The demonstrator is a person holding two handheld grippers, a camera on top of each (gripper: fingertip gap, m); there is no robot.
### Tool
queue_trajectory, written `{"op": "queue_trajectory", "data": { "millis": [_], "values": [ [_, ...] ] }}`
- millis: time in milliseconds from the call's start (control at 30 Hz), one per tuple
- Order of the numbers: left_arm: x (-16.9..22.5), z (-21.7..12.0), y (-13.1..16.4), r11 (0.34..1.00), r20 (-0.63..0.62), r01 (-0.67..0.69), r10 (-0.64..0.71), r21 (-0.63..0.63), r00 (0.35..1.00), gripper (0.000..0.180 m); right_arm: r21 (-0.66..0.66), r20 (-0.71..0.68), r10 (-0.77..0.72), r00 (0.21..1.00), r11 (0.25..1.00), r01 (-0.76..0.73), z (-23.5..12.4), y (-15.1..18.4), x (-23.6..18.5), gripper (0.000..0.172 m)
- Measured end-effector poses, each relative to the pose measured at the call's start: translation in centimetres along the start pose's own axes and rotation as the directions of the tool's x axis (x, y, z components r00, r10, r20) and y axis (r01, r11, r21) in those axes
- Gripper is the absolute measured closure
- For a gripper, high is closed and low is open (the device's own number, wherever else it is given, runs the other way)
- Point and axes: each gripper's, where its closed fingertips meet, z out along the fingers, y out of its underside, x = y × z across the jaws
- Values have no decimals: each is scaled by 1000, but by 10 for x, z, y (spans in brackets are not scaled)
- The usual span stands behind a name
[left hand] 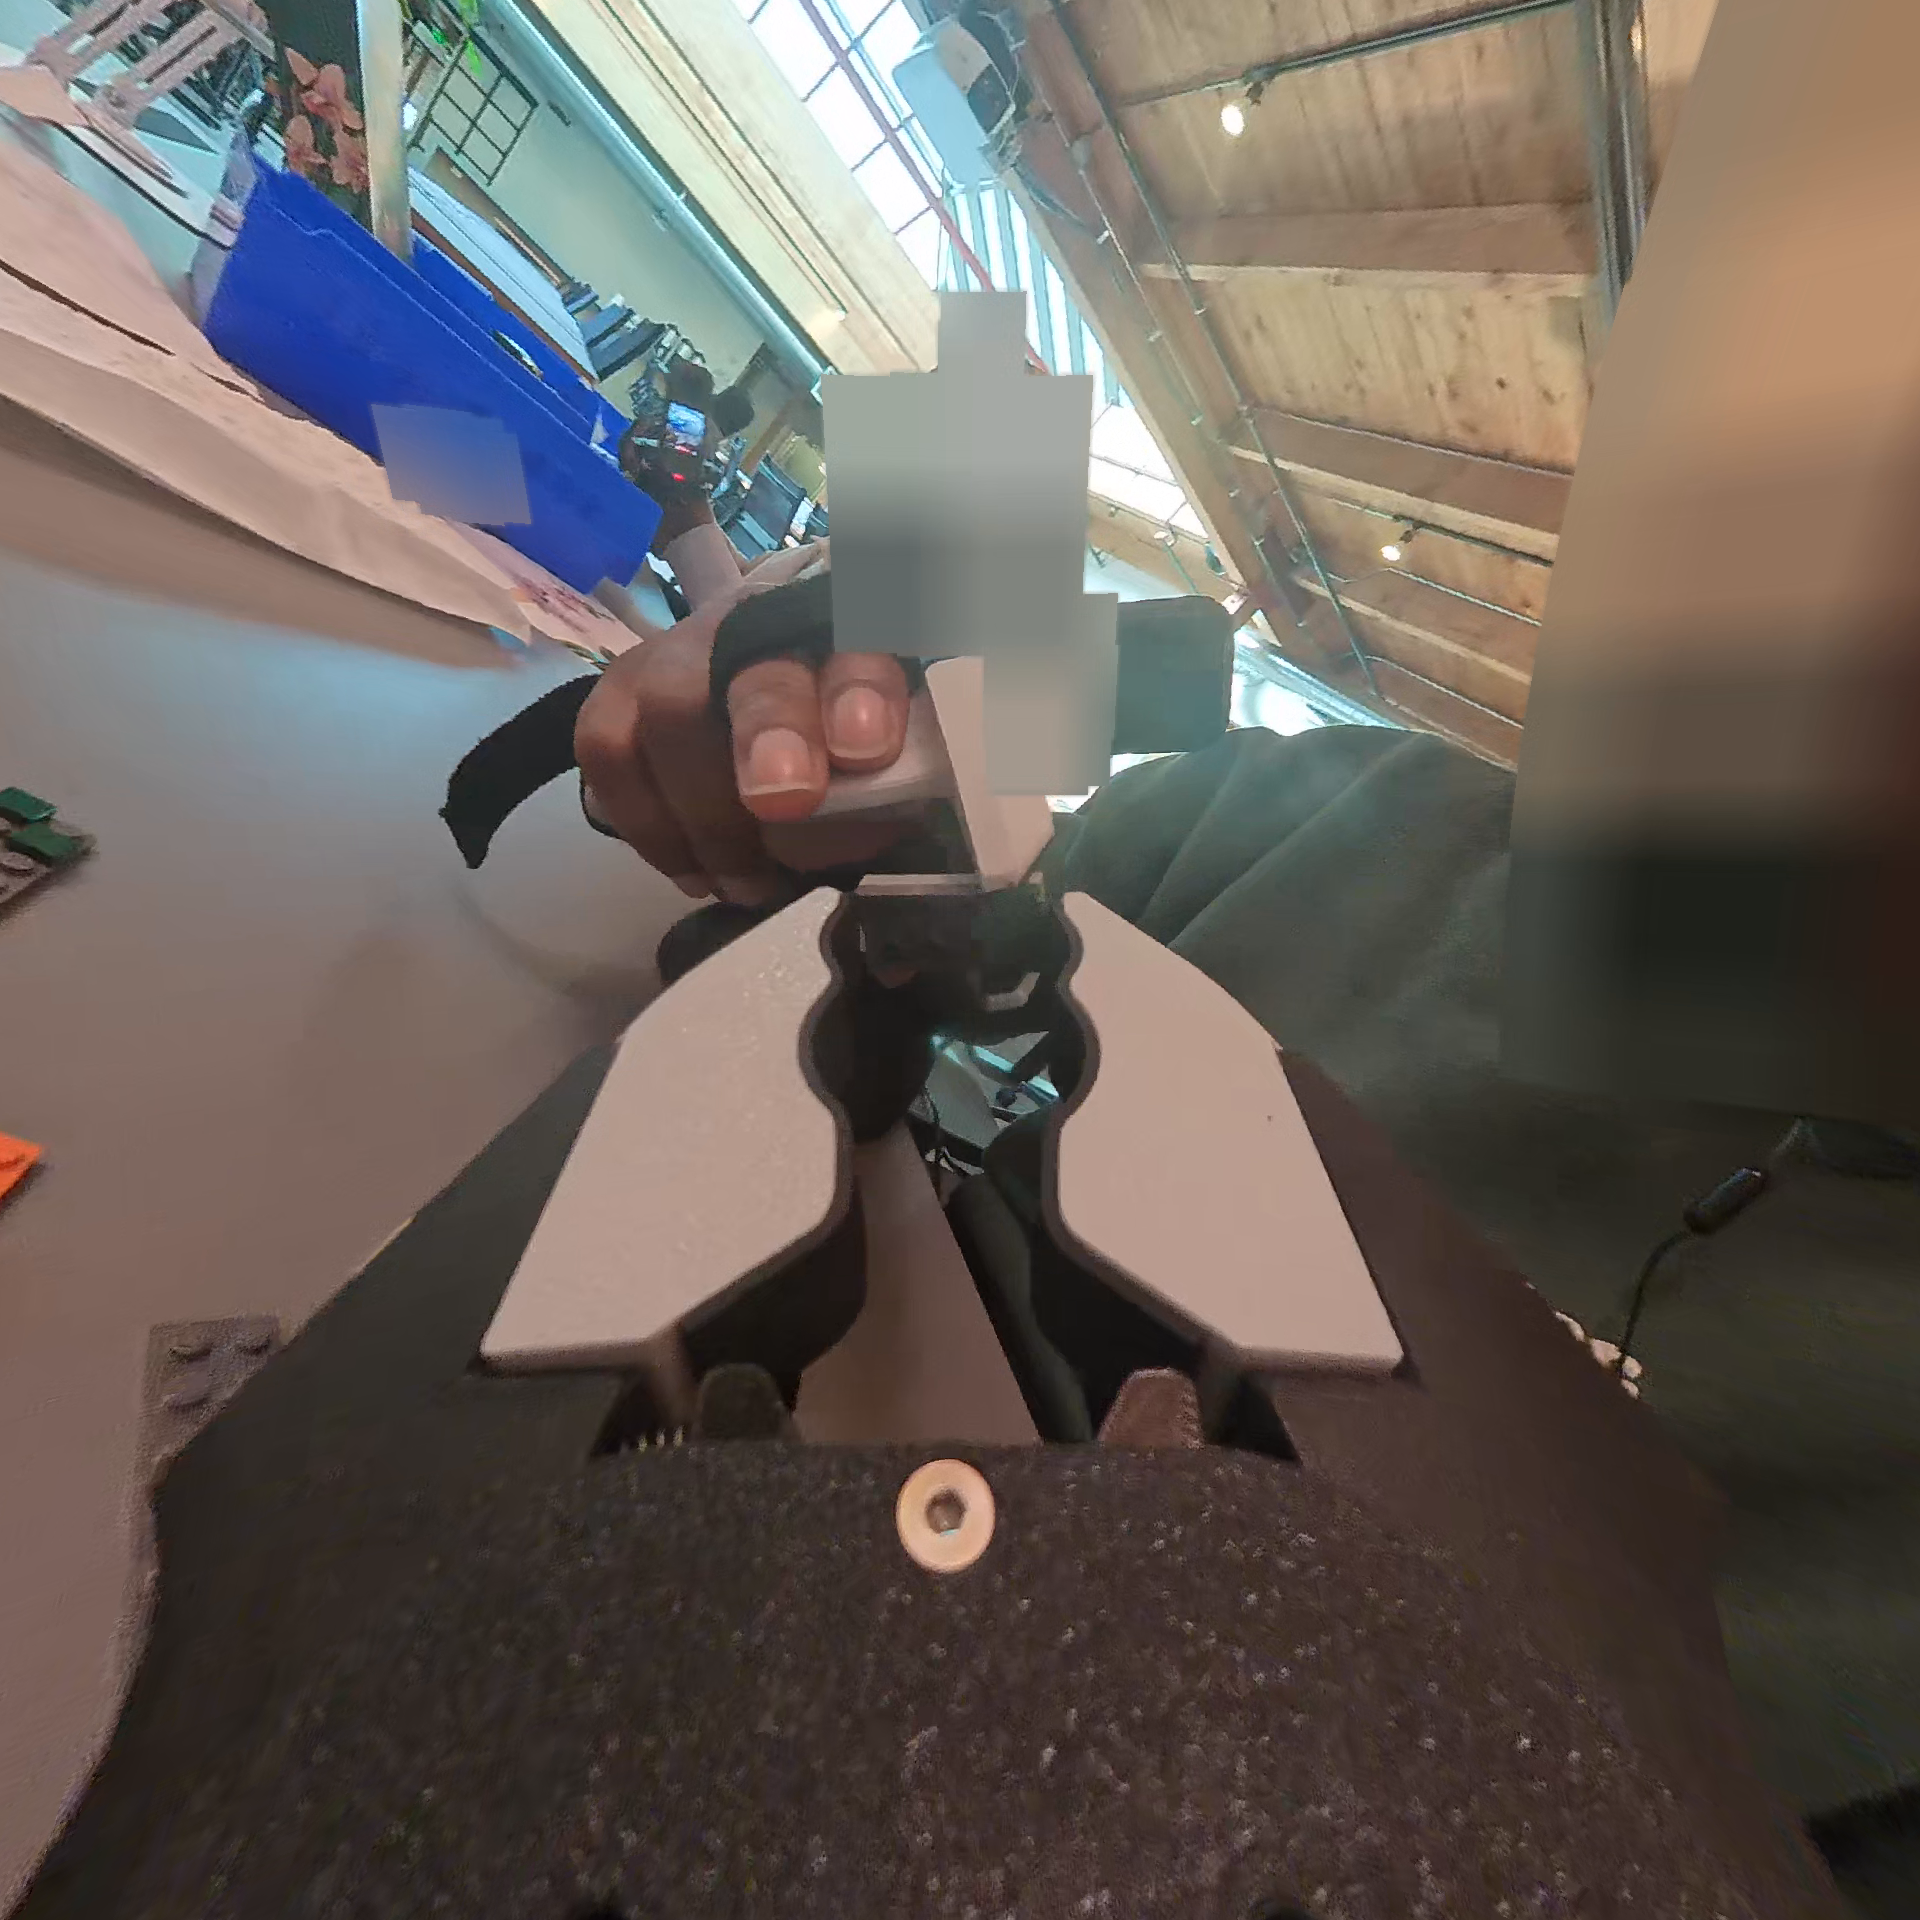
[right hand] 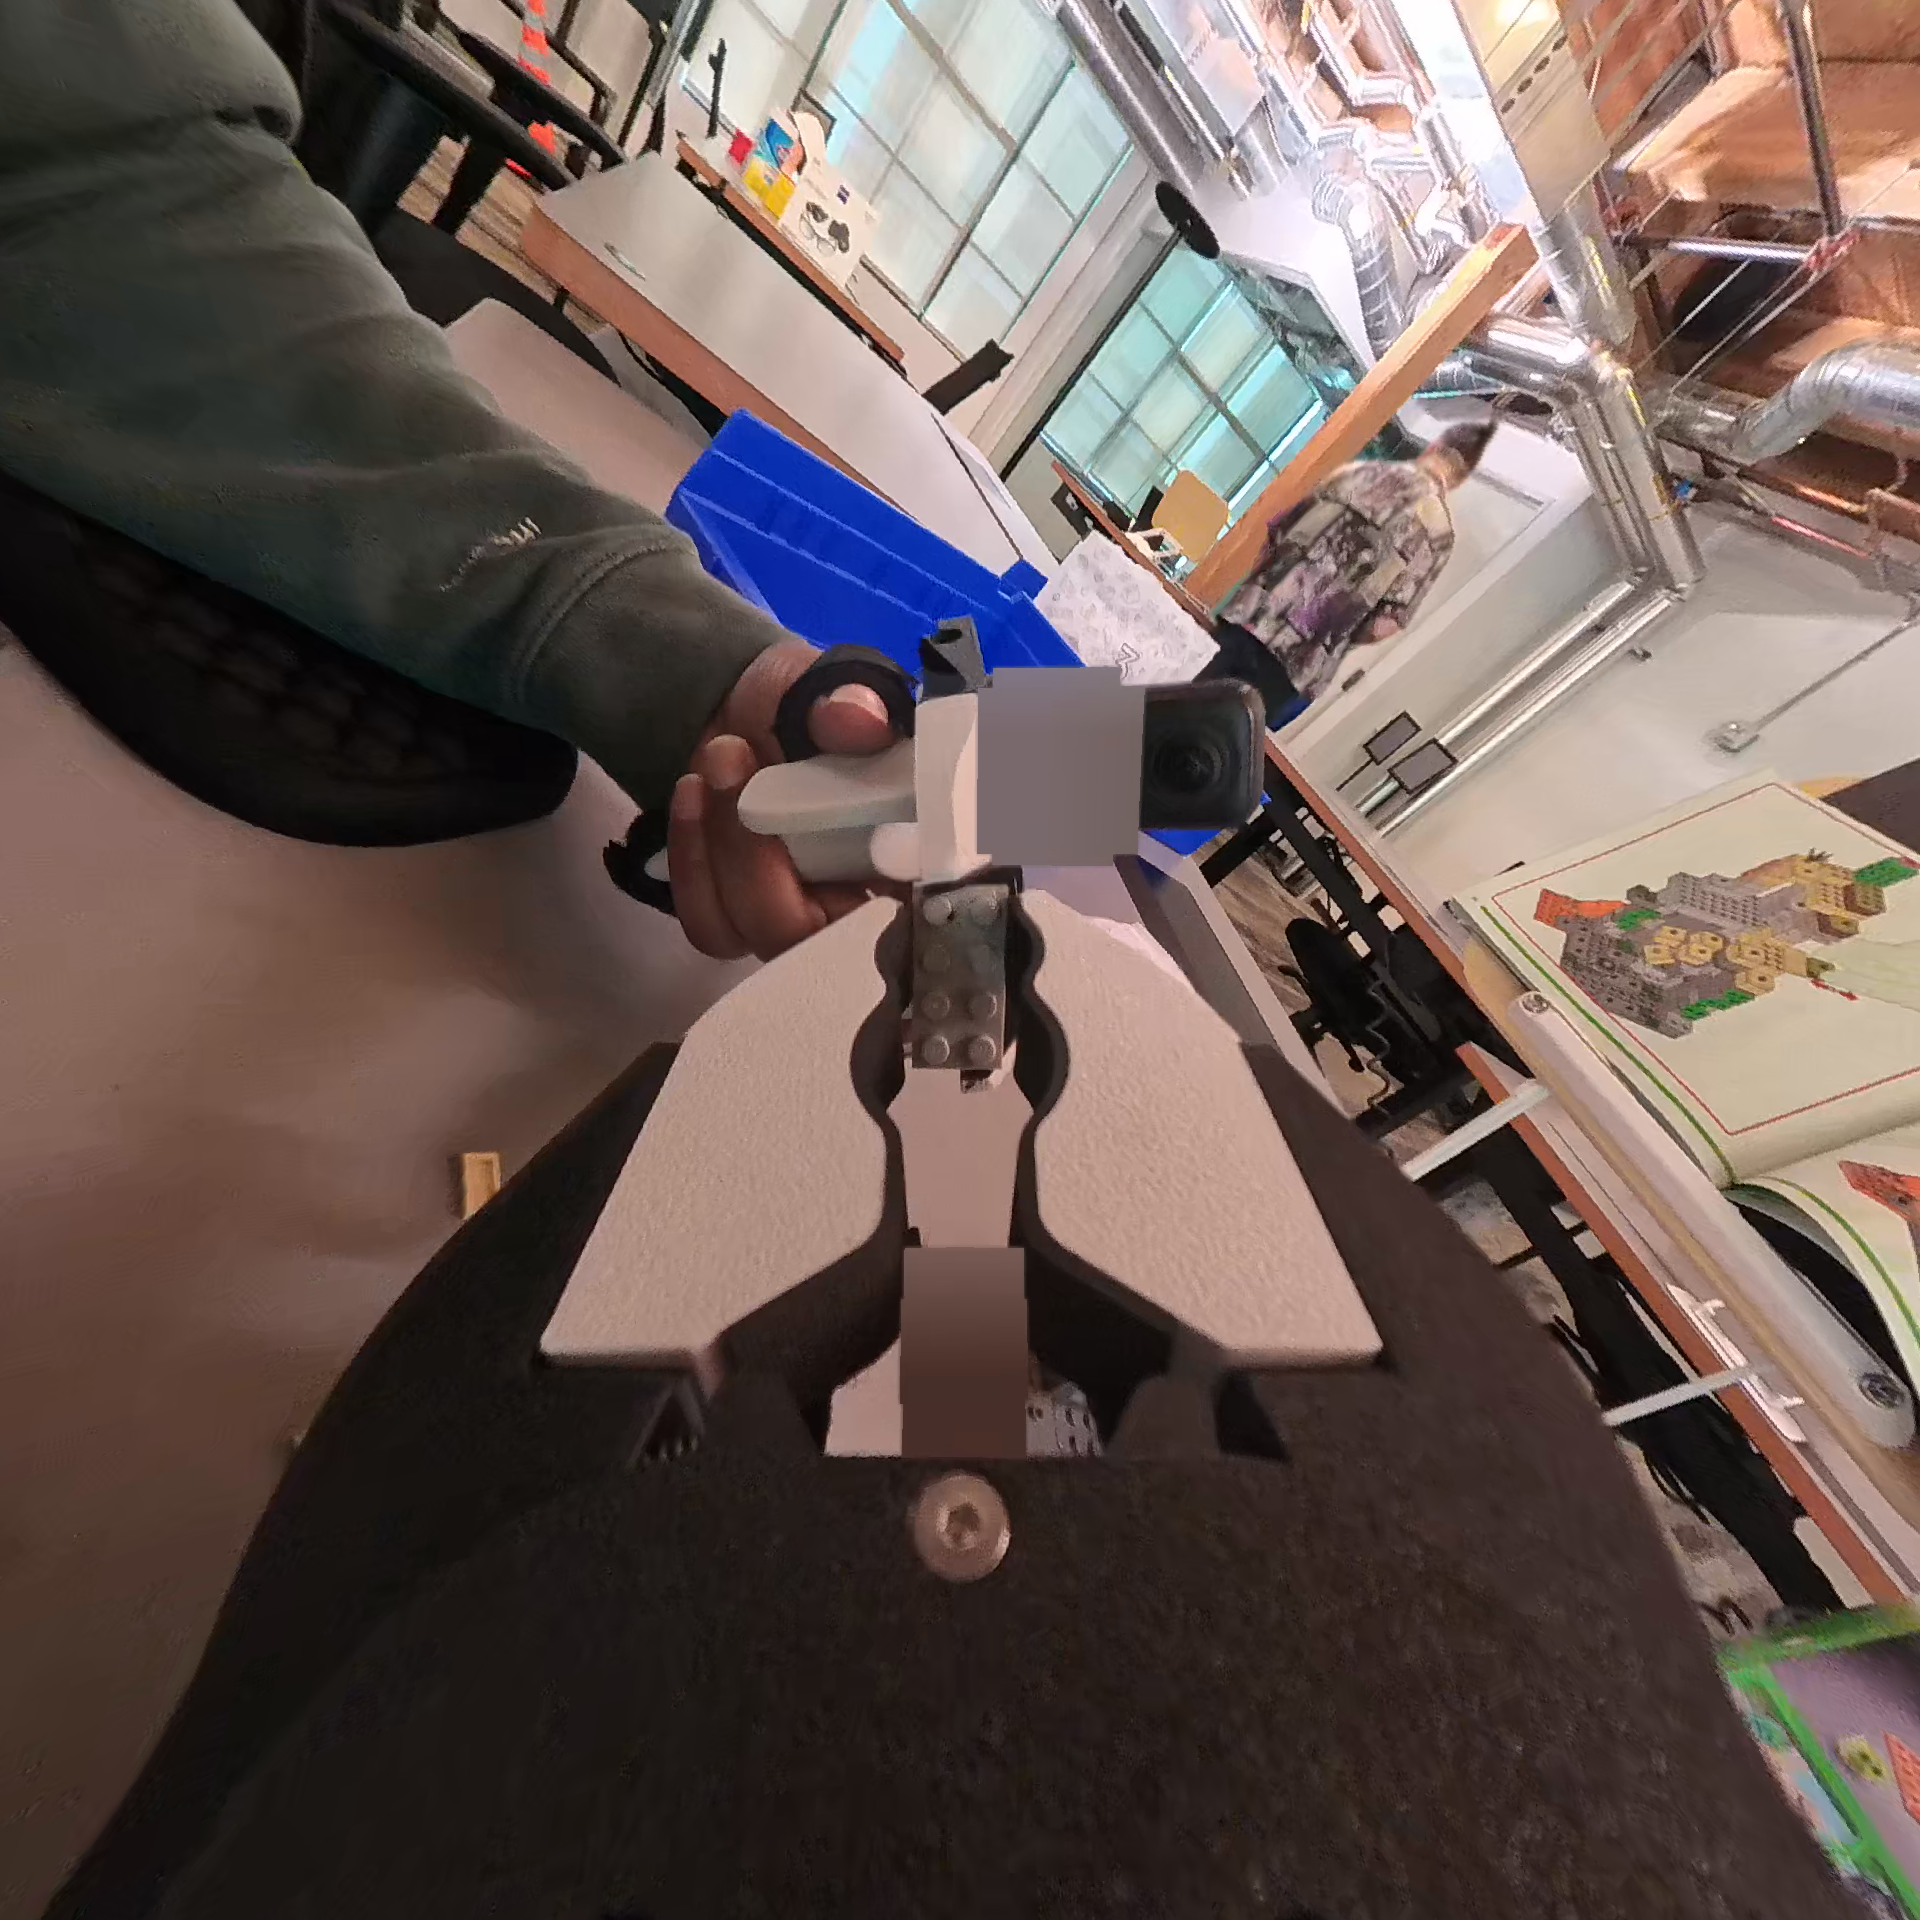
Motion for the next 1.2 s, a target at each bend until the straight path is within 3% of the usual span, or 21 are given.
{"op": "queue_trajectory", "data": {
  "millis": [533, 567, 600, 633, 667, 733, 833, 967, 1033, 1100, 1133, 1200],
  "values": [
    [7, -2, 1, 996, 34, -29, 31, -80, 999, 148, -72, 43, 3, 999, 997, 0, -3, -8, -1, 156],
    [15, -4, 1, 995, -21, -51, 49, -85, 999, 167, -82, 39, -3, 999, 997, 7, -4, -8, 0, 156],
    [14, -14, -14, 999, 7, -45, 45, 11, 999, 180, -80, 8, -1, 1000, 997, 1, -11, -8, 8, 155],
    [9, -36, -30, 994, 47, -39, 34, 106, 998, 180, 30, -20, 64, 998, 998, -64, -24, -24, 22, 156],
    [7, -51, -35, 989, 101, -88, 76, 121, 992, 180, 42, -17, 72, 997, 997, -71, -33, -31, 27, 156],
    [3, -42, -27, 984, 176, -178, 170, 29, 970, 180, 17, -40, -29, 999, 999, 29, -29, -38, 22, 156],
    [-3, -26, -14, 997, 102, -74, 74, -5, 992, 180, 24, -14, 6, 1000, 1000, -5, -22, -32, 16, 155],
    [-4, -18, -17, 984, 164, -176, 174, -3, 971, 159, 72, 7, 237, 971, 969, -237, -20, -22, 24, 155],
    [-11, -14, -18, 951, 273, -306, 307, -46, 912, 146, 108, 16, 439, 898, 892, -438, -17, -14, 34, 156],
    [-12, -12, -25, 888, 369, -452, 449, -85, 814, 151, 158, 51, 644, 763, 750, -643, -14, -5, 45, 156],
    [-14, -14, -31, 842, 436, -526, 519, -116, 735, 151, 172, 86, 729, 679, 660, -731, -13, 0, 49, 156],
    [-19, -21, -41, 714, 552, -661, 656, -232, 515, 147, 206, 149, 856, 496, 463, -862, -12, 7, 56, 156]
  ]
}}
